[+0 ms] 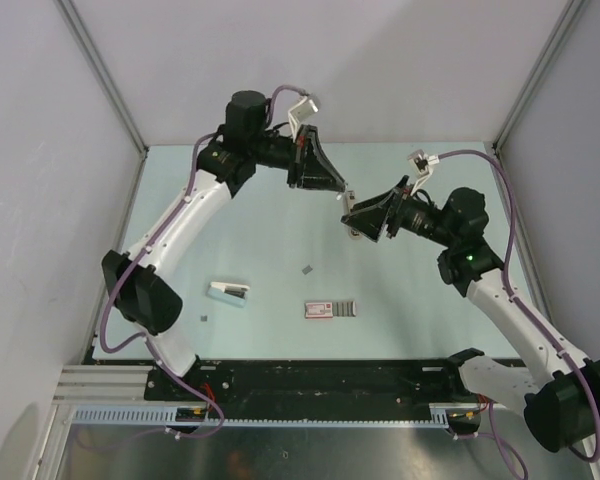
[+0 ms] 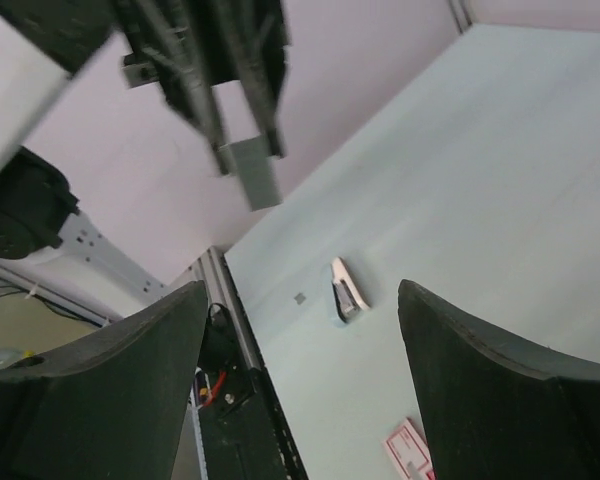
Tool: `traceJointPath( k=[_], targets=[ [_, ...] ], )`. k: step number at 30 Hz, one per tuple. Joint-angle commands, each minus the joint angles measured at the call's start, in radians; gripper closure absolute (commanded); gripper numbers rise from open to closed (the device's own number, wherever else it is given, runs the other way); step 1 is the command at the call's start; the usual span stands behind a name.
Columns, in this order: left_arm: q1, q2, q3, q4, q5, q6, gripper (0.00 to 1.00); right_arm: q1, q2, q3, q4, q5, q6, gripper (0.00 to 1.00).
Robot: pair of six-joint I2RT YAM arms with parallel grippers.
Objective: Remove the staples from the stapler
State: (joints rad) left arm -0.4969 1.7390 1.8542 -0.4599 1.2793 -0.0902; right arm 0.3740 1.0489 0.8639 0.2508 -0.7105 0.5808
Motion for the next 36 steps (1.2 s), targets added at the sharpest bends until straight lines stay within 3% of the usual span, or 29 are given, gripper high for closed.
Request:
traceJointPath(
  k=[1, 4, 13, 26, 36],
  targets=[
    [0.057, -0.08, -0.187, 0.779, -0.112, -0.762, 0.93, -0.003, -0.026, 0.004, 0.164, -0.082, 0.082, 0.18],
    [0.071, -0.106, -0.303, 1.062, -0.153, -0.991, 0.92, -0.011, -0.022, 0.008, 0.212, -0.097, 0.119, 0.18],
    [0.063, -0.16, -0.479, 1.266, -0.179, -1.159, 0.92, -0.027, 0.0, 0.013, 0.269, -0.111, 0.169, 0.24],
    [0.037, -0.183, -0.604, 1.352, -0.186, -1.176, 0.92, -0.01, 0.096, 0.014, 0.464, -0.044, 0.309, 0.32],
    [0.027, -0.181, -0.625, 1.353, -0.198, -1.143, 0.92, 0.04, 0.141, 0.014, 0.506, -0.011, 0.33, 0.43]
  ],
)
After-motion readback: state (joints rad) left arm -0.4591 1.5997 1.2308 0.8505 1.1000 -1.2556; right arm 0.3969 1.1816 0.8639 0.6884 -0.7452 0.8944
